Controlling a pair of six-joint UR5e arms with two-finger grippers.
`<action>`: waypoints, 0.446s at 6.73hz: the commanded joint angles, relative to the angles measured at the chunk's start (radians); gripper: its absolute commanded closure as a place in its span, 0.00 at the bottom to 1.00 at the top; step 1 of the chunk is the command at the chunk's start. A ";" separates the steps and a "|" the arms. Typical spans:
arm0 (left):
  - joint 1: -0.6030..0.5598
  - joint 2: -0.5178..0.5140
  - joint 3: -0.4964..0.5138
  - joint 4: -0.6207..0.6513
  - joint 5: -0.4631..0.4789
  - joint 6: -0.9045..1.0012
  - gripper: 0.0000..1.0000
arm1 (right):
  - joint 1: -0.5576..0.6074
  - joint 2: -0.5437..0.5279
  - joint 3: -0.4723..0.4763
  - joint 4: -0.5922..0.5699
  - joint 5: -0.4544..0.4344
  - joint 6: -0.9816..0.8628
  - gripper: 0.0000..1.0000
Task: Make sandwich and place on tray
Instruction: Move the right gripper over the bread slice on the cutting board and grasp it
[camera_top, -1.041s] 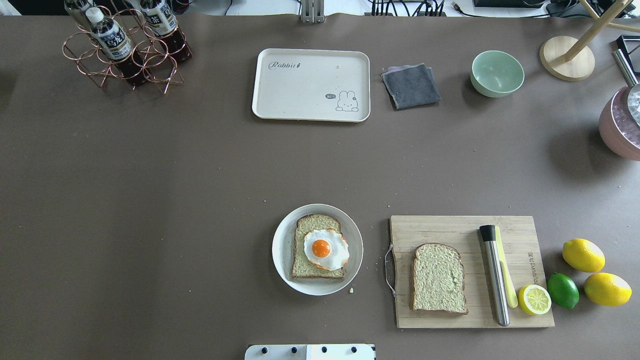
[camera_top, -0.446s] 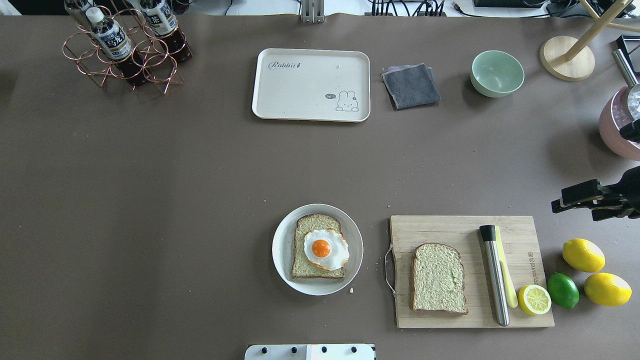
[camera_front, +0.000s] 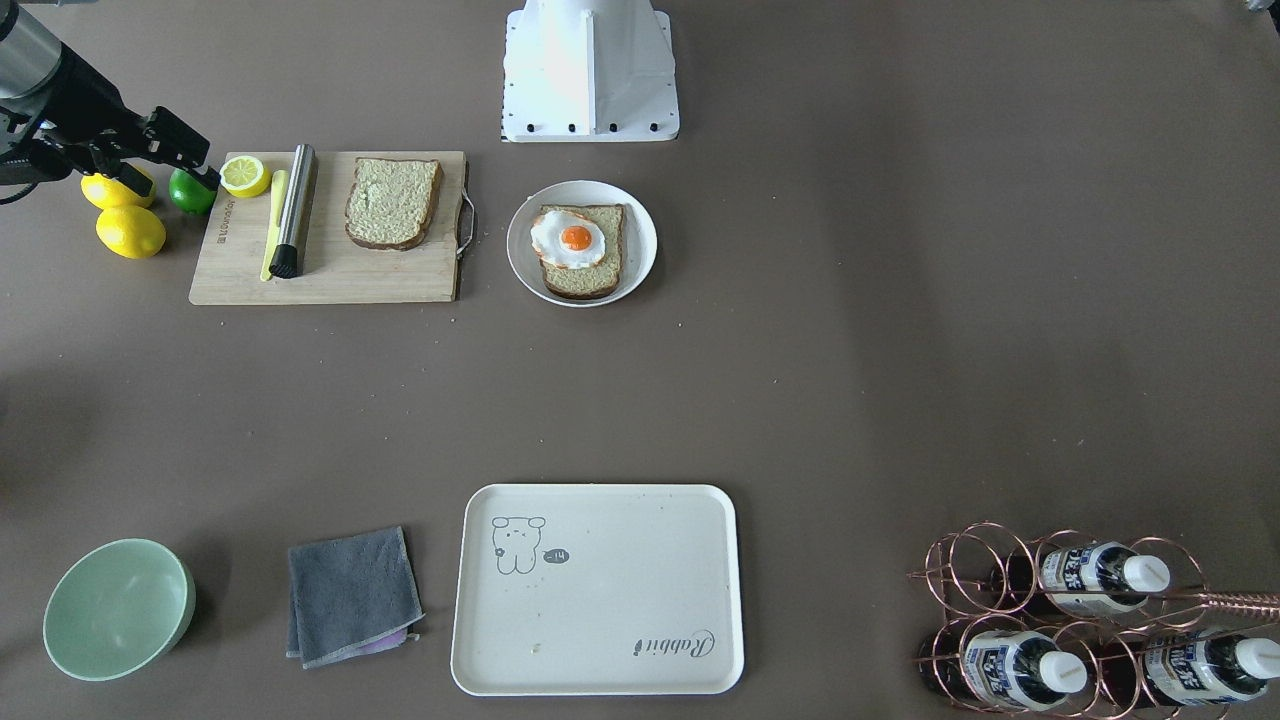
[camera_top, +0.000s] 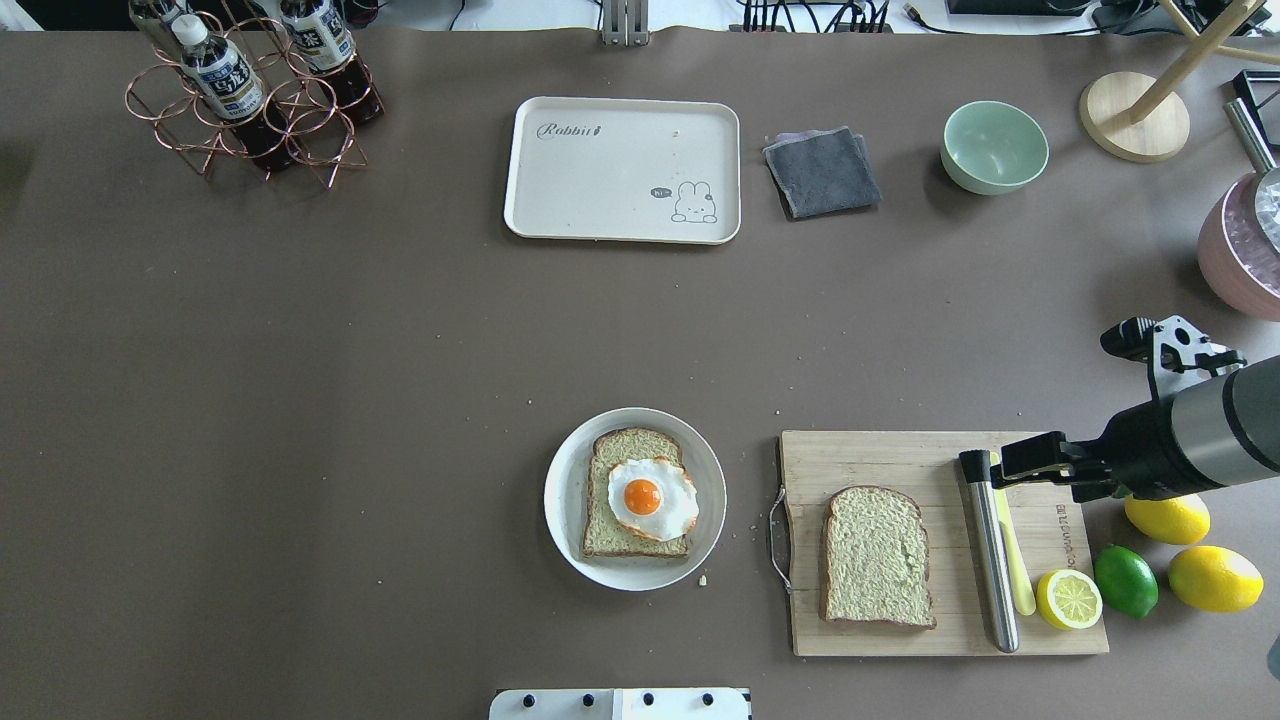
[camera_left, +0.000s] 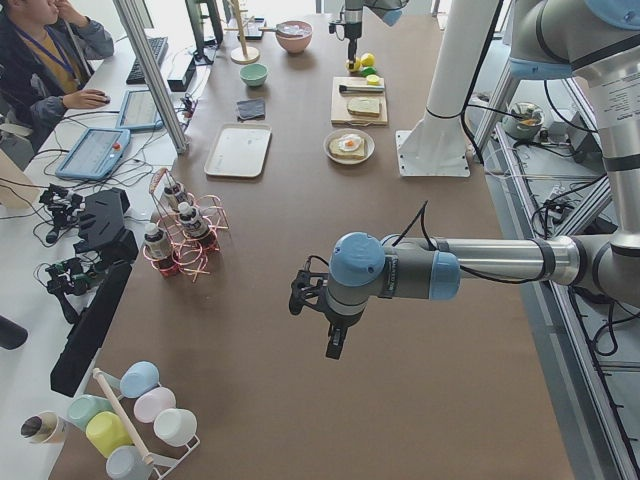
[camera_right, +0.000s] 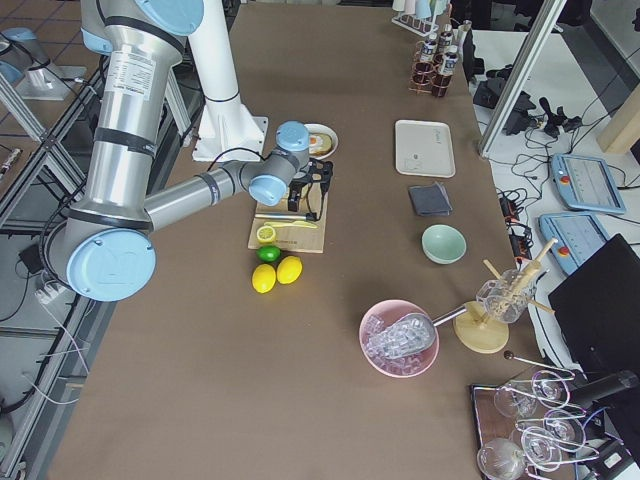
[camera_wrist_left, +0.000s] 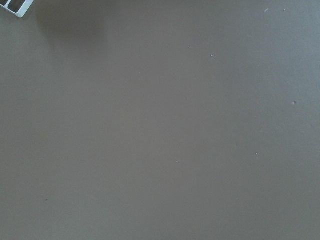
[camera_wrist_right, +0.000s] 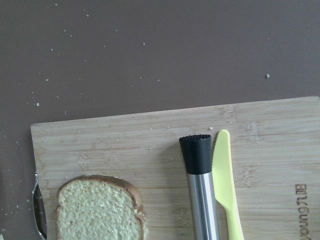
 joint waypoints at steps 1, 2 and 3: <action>0.000 0.000 0.001 0.000 0.000 0.000 0.03 | -0.150 0.024 -0.005 0.002 -0.103 0.087 0.03; -0.001 0.000 0.001 0.000 0.000 0.000 0.03 | -0.222 0.076 -0.029 0.002 -0.190 0.136 0.05; -0.002 0.000 -0.001 0.000 0.000 0.000 0.03 | -0.255 0.094 -0.061 0.007 -0.198 0.142 0.07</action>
